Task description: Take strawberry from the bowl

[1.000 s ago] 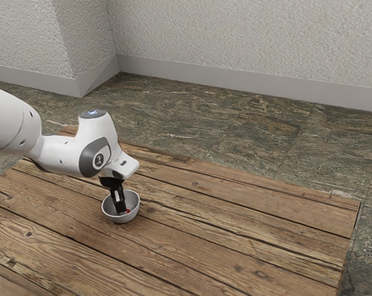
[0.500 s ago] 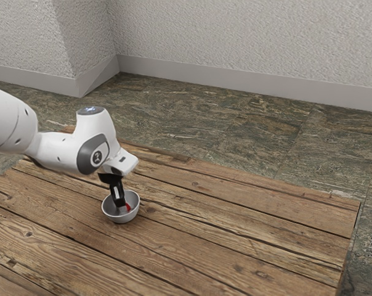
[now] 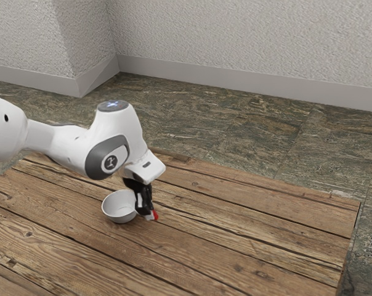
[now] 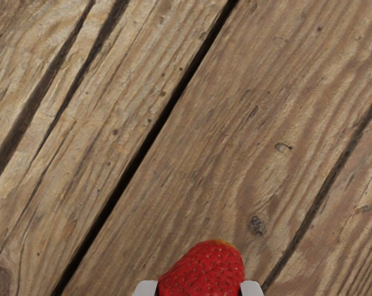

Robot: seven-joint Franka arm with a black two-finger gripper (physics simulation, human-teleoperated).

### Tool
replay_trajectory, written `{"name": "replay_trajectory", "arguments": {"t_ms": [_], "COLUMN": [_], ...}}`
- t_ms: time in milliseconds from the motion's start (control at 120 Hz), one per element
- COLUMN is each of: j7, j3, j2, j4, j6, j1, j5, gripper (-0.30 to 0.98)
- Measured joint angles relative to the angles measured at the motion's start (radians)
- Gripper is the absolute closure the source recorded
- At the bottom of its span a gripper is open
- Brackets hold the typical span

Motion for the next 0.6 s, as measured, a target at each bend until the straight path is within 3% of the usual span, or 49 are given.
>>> {"name": "replay_trajectory", "arguments": {"t_ms": [317,600], "j7": [-0.020,-0.005], "j3": [-0.002,-0.004], "j2": [0.050,0.013], "j4": [0.011,0.010], "j6": [-0.002,-0.015], "j1": [0.035,0.038], "j5": [0.003,-0.016], "gripper": [0.70,0.23]}}
